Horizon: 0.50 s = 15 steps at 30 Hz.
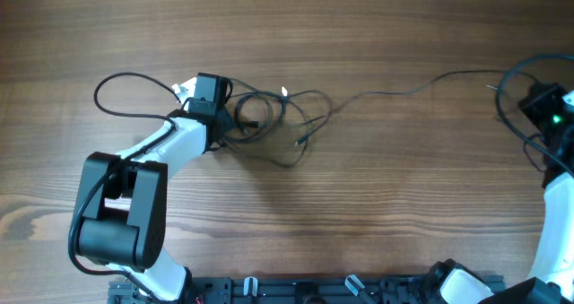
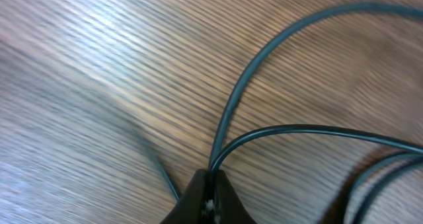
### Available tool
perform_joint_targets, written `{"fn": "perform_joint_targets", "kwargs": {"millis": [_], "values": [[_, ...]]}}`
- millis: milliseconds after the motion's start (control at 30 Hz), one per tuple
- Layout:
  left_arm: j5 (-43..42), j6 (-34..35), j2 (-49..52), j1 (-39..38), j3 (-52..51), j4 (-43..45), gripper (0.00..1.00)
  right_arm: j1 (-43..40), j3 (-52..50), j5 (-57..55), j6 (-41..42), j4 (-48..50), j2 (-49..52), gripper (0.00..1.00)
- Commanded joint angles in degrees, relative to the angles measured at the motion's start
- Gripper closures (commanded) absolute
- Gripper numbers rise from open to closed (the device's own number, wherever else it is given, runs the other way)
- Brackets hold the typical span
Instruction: Untangle cables
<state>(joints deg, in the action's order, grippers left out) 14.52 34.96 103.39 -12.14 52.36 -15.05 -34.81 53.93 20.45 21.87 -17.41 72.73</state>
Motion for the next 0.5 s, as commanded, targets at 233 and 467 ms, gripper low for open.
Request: {"fn": "perform_joint_targets", "kwargs": {"millis": [233,467], "values": [[-2.29,2.21,2.64,1.03,-2.32,-1.49,0.95,9.79,0.81,4.46,1.57,-1.31,3.74,0.00],[-8.35,2.21,2.64,1.03,-2.32,2.84,0.64,30.23,0.81,-2.97,-8.24,1.73,22.23,0.11]]}}
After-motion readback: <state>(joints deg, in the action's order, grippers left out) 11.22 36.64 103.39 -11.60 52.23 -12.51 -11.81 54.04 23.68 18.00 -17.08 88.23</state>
